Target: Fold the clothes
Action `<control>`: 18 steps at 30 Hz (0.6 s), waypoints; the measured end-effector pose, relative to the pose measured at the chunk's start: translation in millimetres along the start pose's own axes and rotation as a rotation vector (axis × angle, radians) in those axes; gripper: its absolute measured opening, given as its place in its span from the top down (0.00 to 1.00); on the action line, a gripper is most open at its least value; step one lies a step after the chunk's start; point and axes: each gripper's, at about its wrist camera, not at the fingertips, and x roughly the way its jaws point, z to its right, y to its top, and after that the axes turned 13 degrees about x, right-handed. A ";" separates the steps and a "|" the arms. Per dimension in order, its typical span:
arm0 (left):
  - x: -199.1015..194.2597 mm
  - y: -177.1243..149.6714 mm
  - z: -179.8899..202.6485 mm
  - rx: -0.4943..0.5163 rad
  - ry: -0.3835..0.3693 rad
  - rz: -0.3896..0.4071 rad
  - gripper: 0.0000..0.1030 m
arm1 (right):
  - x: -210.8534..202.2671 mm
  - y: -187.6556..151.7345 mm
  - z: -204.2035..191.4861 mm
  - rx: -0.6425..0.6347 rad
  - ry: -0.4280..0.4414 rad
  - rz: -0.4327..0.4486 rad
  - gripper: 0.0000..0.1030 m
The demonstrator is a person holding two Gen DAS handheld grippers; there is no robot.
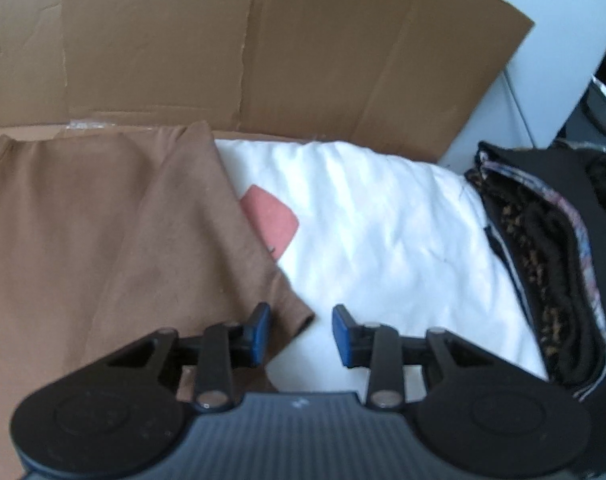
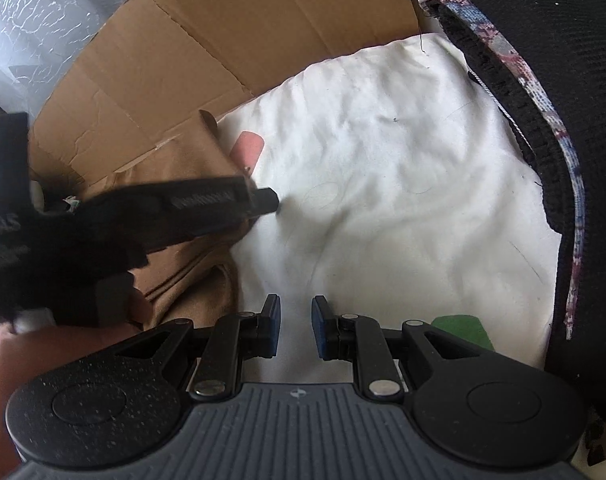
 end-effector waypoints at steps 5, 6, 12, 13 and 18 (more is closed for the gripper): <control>0.2 -1.4 -4.2 0.008 0.013 0.009 0.84 | -1.7 -0.1 -0.6 0.002 0.003 0.006 0.79; -0.9 -0.8 -8.9 -0.006 0.013 0.005 0.92 | -2.2 -0.2 -0.6 0.003 0.004 0.010 0.79; -27.9 12.6 -31.5 -0.022 -0.026 0.050 0.96 | -1.2 0.3 -5.6 -0.002 0.010 0.012 0.79; -34.6 15.5 -36.0 -0.021 -0.031 0.062 0.96 | -1.1 0.6 -6.9 -0.003 0.011 0.014 0.79; -68.7 29.8 -62.0 -0.017 -0.037 0.115 0.96 | -0.7 3.4 -13.2 -0.009 0.021 0.027 0.79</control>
